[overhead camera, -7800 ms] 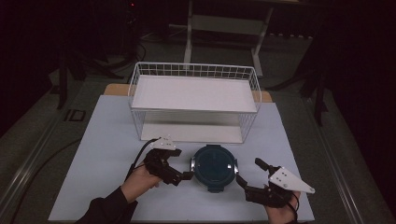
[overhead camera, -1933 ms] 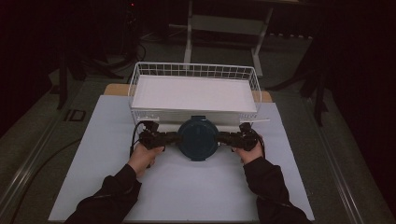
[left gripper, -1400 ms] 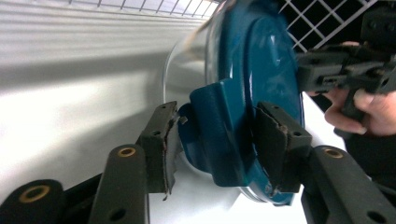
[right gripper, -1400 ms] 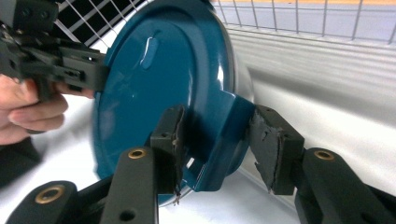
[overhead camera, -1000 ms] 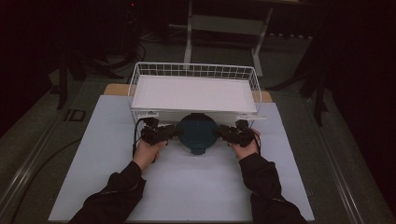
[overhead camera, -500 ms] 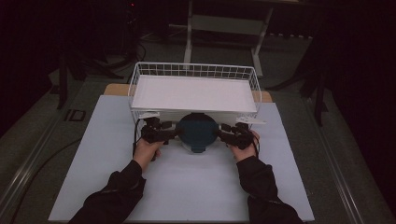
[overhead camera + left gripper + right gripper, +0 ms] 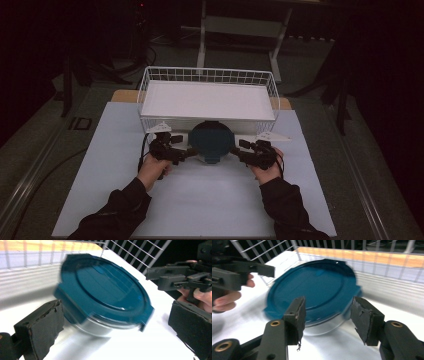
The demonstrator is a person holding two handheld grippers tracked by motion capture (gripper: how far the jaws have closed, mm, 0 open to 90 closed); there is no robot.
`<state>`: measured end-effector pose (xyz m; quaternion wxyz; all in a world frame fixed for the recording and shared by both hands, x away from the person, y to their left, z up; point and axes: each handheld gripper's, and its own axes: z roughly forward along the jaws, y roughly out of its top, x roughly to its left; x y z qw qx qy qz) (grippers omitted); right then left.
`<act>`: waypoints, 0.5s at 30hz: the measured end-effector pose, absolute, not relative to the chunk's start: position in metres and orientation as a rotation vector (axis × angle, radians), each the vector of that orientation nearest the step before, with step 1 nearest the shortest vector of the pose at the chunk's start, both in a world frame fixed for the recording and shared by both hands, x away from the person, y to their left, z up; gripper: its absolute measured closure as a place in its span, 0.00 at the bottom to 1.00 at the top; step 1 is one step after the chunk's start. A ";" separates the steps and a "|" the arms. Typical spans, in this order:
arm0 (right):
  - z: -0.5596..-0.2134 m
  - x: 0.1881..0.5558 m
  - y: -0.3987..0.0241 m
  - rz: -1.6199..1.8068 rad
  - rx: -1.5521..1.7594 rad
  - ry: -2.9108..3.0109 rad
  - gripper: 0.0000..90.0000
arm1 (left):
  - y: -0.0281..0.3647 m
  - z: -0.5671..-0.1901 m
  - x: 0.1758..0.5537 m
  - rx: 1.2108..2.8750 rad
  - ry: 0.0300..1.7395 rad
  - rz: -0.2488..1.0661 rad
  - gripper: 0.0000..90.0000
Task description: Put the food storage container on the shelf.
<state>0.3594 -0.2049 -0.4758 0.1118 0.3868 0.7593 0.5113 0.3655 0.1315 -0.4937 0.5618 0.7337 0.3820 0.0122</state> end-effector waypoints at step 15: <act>-0.476 0.318 -0.172 1.497 1.059 2.340 0.78 | 0.140 -0.481 0.318 1.805 0.807 0.019 0.00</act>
